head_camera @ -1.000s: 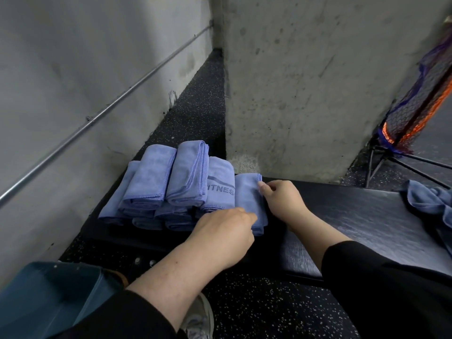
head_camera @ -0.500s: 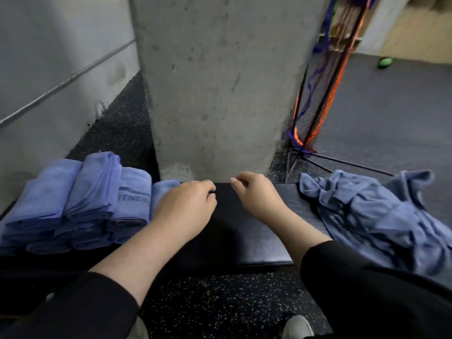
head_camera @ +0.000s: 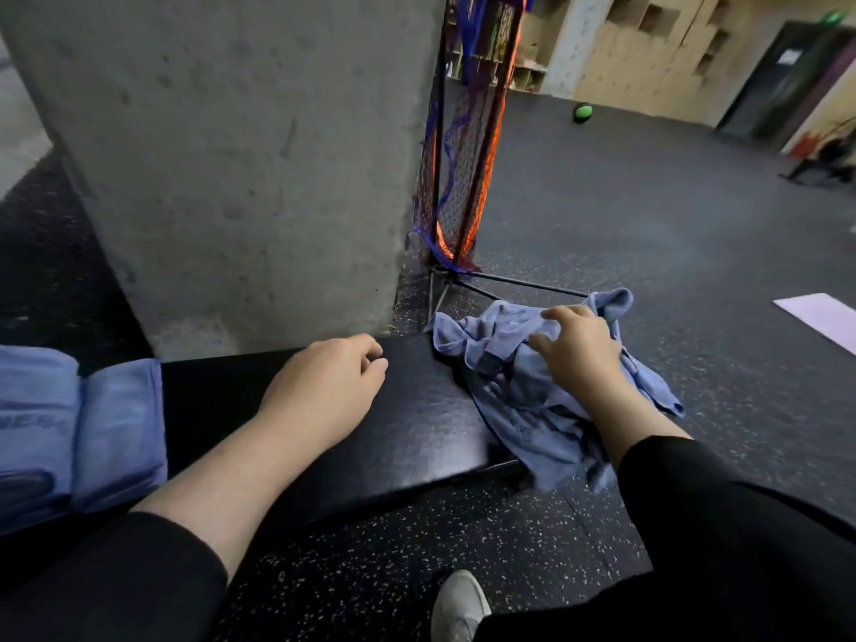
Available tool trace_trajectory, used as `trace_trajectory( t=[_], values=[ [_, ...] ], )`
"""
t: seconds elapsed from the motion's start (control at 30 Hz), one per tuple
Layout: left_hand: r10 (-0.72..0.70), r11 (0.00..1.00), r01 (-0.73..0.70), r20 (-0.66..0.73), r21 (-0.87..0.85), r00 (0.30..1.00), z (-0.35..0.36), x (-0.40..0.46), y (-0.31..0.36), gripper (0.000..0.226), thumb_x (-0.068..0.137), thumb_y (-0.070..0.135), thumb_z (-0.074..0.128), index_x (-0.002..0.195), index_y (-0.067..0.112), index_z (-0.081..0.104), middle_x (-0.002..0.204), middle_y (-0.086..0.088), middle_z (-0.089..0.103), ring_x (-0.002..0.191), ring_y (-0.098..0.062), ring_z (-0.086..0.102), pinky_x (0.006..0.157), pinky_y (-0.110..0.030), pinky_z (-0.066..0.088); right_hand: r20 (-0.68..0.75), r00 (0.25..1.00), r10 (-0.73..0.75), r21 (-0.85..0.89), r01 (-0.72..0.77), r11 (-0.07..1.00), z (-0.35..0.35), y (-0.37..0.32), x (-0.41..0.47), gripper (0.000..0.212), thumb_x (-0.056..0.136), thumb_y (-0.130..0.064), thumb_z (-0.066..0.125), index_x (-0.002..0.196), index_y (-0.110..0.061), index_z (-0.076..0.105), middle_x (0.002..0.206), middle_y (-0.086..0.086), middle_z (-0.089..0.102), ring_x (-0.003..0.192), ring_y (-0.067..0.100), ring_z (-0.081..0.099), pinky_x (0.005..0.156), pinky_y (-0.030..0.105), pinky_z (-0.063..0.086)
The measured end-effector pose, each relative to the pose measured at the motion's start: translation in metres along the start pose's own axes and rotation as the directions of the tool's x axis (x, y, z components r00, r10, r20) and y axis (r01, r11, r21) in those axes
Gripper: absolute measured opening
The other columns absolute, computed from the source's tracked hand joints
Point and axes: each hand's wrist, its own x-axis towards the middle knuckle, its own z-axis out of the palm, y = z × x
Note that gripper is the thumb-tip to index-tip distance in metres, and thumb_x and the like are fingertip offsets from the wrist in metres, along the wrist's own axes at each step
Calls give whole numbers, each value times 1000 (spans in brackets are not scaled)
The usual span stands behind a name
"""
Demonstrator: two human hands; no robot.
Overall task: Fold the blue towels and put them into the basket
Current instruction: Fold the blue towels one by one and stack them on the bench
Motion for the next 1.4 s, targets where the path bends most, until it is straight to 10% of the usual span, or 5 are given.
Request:
trace_trajectory(
  t=[0.33, 0.67, 1.03, 1.3, 1.4],
  values=[
    [49, 997, -45, 71, -59, 996, 28, 18, 21, 25, 101, 39, 52, 119, 29, 66, 109, 12, 70, 103, -15, 61, 91, -34, 50, -92, 954, 286, 146, -271, 951, 9, 49, 24, 56, 99, -41, 54, 149, -22, 39, 156, 6, 34, 138, 35, 36, 107, 57, 31],
    [132, 989, -121, 131, -89, 982, 58, 24, 44, 28, 100, 41, 52, 124, 32, 64, 108, 13, 67, 100, -12, 61, 90, -35, 50, 64, 907, 416, 305, -415, 857, 17, 81, 46, 53, 100, -45, 48, 142, -13, 47, 144, 10, 54, 133, 35, 48, 109, 55, 35],
    [176, 982, -165, 121, -96, 977, 73, 35, 61, 27, 100, 39, 53, 122, 30, 65, 108, 13, 65, 99, -11, 60, 91, -35, 49, 102, 891, 443, 320, -451, 833, 26, 98, 63, 11, 87, -34, 68, 89, -26, 74, 105, 6, 71, 103, 31, 59, 100, 47, 42],
    [208, 976, -199, 106, -91, 972, 80, 39, 69, 25, 100, 39, 53, 120, 31, 66, 108, 14, 65, 100, -10, 59, 89, -31, 46, 85, 895, 438, 431, -430, 793, 26, 98, 76, 85, 79, -47, 76, 144, -17, 31, 123, 7, 60, 123, 32, 55, 108, 53, 35],
    [205, 976, -195, 103, -100, 973, 80, 42, 71, 25, 100, 39, 53, 121, 31, 66, 110, 14, 64, 102, -9, 59, 91, -31, 46, 96, 892, 442, 388, -443, 808, 34, 106, 86, 69, 83, -41, 70, 142, -18, 42, 133, 9, 61, 123, 34, 56, 106, 55, 39]
  ],
)
